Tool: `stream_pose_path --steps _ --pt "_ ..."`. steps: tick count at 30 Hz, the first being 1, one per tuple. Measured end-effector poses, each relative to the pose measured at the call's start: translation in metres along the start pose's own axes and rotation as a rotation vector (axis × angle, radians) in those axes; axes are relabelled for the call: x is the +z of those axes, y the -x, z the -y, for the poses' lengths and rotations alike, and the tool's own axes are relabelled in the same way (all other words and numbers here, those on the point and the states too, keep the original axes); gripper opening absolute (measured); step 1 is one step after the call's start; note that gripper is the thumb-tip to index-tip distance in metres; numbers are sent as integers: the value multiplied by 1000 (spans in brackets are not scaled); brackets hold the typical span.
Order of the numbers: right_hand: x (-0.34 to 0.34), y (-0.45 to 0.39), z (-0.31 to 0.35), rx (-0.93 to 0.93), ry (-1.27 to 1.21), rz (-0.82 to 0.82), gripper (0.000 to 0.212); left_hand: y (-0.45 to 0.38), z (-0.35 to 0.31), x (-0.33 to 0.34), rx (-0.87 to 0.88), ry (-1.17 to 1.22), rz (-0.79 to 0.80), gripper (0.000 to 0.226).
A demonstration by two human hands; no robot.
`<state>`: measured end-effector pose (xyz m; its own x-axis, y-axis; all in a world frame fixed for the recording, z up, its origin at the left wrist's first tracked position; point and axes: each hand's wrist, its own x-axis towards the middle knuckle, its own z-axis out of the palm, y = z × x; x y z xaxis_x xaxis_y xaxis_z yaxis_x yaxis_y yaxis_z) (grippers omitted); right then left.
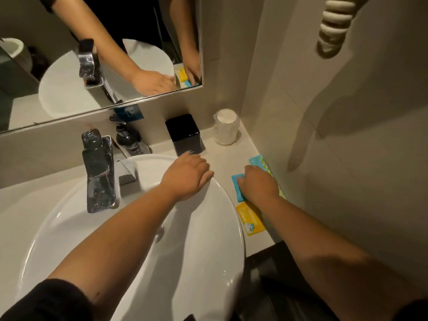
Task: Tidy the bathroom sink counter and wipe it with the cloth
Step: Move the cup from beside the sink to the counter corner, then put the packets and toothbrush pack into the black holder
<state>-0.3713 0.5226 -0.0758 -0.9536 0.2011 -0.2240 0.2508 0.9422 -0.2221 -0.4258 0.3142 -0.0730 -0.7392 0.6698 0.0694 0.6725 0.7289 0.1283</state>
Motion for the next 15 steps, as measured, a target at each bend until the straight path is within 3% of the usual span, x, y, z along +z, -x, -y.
stream_pose_path --steps 4,7,12,15 --pt "7 -8 5 112 -8 92 25 0 1 3 7 52 -40 45" --pt "-5 -15 5 130 -218 150 10 0 1 2 1 69 -27 44" --pt "-46 3 -8 172 -652 225 10 1 0 4 -20 88 -6 45" --pt "-49 29 -18 130 -617 289 15 2 0 4 -21 83 -24 44"
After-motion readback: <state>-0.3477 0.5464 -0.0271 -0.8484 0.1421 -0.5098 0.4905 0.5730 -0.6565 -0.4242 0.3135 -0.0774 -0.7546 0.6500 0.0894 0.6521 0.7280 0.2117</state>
